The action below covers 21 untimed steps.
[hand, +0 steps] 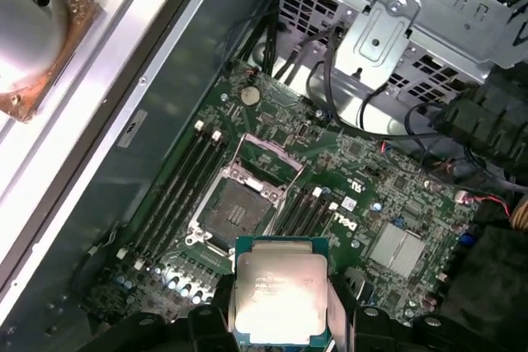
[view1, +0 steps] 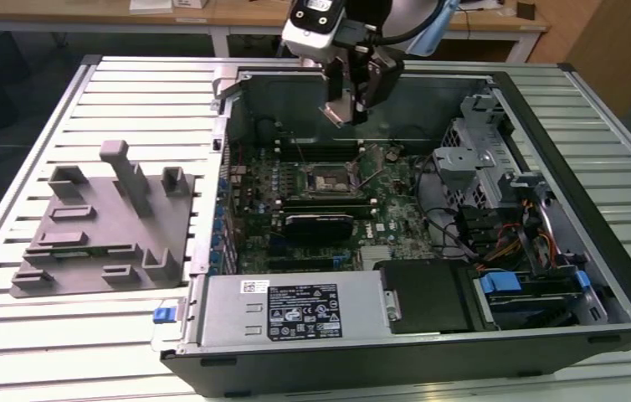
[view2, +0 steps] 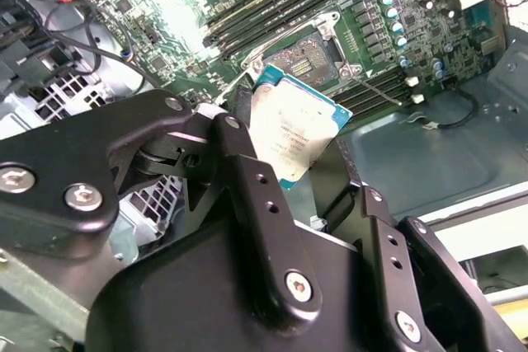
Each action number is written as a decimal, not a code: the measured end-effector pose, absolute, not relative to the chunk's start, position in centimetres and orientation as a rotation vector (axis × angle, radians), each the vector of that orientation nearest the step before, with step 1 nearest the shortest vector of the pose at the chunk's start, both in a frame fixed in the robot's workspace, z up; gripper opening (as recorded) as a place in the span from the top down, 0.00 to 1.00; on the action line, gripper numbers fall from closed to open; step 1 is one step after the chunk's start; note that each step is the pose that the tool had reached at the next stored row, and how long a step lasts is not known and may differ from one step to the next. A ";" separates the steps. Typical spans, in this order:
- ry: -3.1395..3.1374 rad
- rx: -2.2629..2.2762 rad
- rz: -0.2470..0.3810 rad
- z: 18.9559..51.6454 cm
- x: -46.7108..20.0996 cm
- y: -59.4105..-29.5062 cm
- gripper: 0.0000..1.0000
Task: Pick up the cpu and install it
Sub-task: 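Place the cpu into insertion slot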
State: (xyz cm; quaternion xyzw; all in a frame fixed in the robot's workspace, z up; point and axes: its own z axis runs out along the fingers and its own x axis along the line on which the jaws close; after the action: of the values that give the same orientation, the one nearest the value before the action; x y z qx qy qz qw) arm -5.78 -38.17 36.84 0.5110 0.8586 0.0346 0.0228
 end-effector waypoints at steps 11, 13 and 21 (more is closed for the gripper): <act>2.589 1.690 0.104 36.8 -5.8 -38.2 0.47; 2.576 1.708 0.104 36.8 -5.8 -38.2 0.47; 2.525 1.780 0.101 36.8 -5.8 -38.2 0.47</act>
State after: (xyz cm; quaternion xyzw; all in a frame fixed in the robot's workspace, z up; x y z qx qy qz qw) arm -5.78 -38.17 36.78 0.5757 0.8166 0.0327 0.0254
